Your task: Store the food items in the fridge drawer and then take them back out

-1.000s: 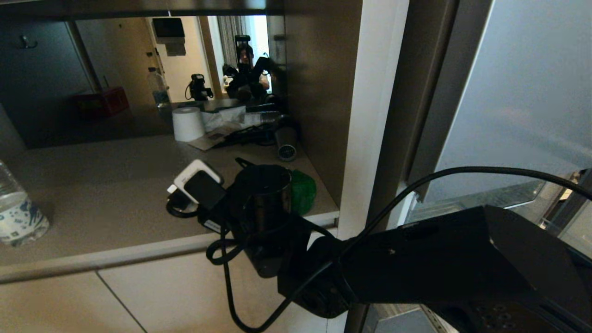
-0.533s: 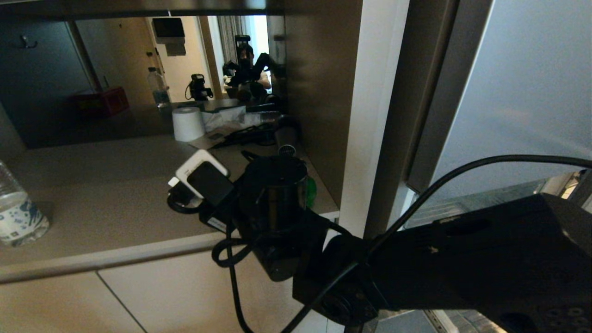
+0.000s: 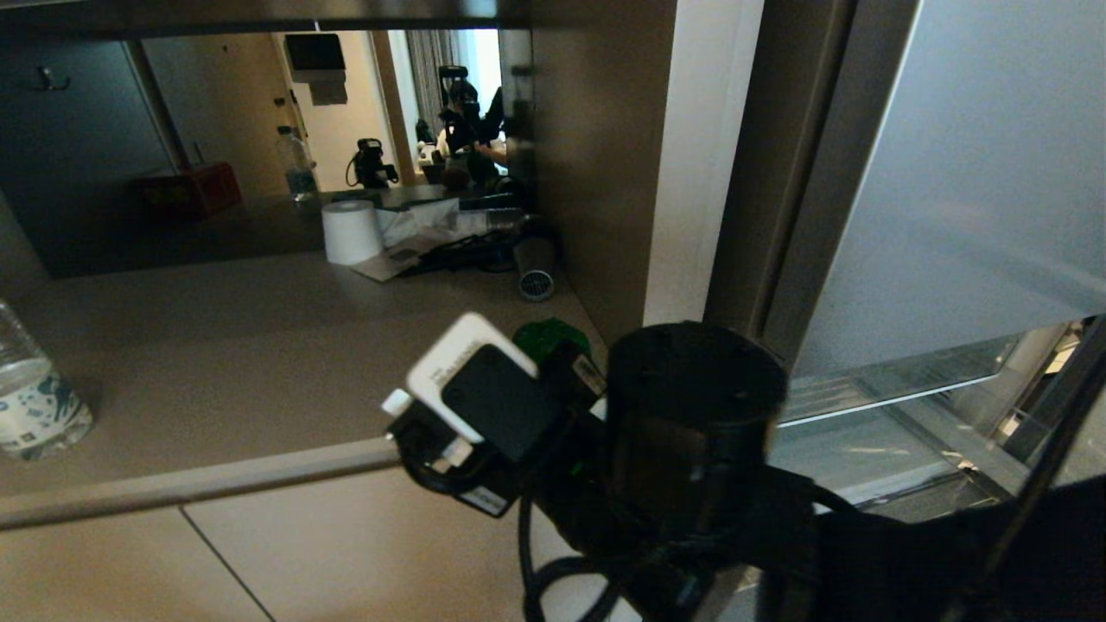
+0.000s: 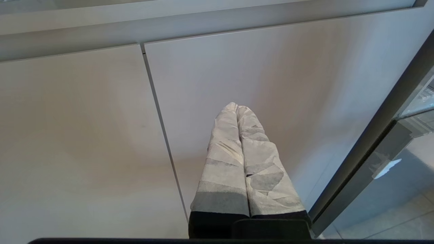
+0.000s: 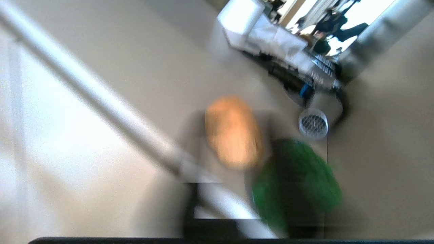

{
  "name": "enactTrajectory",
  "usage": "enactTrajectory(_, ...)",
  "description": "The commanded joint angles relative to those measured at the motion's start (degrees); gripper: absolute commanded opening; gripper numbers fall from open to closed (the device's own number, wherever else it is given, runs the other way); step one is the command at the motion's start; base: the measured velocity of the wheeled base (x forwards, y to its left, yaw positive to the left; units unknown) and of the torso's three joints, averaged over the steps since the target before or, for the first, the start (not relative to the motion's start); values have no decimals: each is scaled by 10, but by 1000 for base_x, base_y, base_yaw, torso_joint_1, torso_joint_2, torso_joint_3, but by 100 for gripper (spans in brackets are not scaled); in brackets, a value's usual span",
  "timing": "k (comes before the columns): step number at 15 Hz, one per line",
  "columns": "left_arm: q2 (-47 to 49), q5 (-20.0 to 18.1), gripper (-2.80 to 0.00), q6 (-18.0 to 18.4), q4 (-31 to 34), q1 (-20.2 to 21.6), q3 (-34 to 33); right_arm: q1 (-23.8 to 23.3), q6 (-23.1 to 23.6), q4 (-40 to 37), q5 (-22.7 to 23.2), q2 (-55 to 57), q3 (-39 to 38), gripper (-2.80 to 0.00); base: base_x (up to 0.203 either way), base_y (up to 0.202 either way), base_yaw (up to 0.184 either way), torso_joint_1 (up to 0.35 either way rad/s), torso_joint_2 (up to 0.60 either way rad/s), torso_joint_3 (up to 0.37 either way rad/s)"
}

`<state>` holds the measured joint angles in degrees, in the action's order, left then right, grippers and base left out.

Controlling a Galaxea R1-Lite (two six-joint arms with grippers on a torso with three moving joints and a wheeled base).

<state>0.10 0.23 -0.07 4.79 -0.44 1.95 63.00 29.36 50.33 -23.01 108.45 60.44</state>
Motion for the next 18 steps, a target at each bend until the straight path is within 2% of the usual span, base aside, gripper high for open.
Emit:
enactTrajectory(1,0,0,-280,0,0,0,0,8,-19,3,5,-97,-76,-280,0,0,0,0,0,0)
enactTrajectory(7,0,0,-280,0,0,0,0,19,-152,-6,22,-304,-367,-280,0,0,0,0,0,0)
enactTrajectory(13,0,0,-280,0,0,0,0,5,-220,-14,18,-477,-544,-280,0,0,0,0,0,0)
enactTrajectory(15,0,0,-280,0,0,0,0,-28,-245,-34,16,-501,-562,-280,0,0,0,0,0,0)
enactTrajectory(17,0,0,-280,0,0,0,0,-110,-268,-83,2,-554,-572,-280,0,0,0,0,0,0)
enactTrajectory(18,0,0,-280,0,0,0,0,-144,-279,-132,-11,-590,-574,-280,0,0,0,0,0,0)
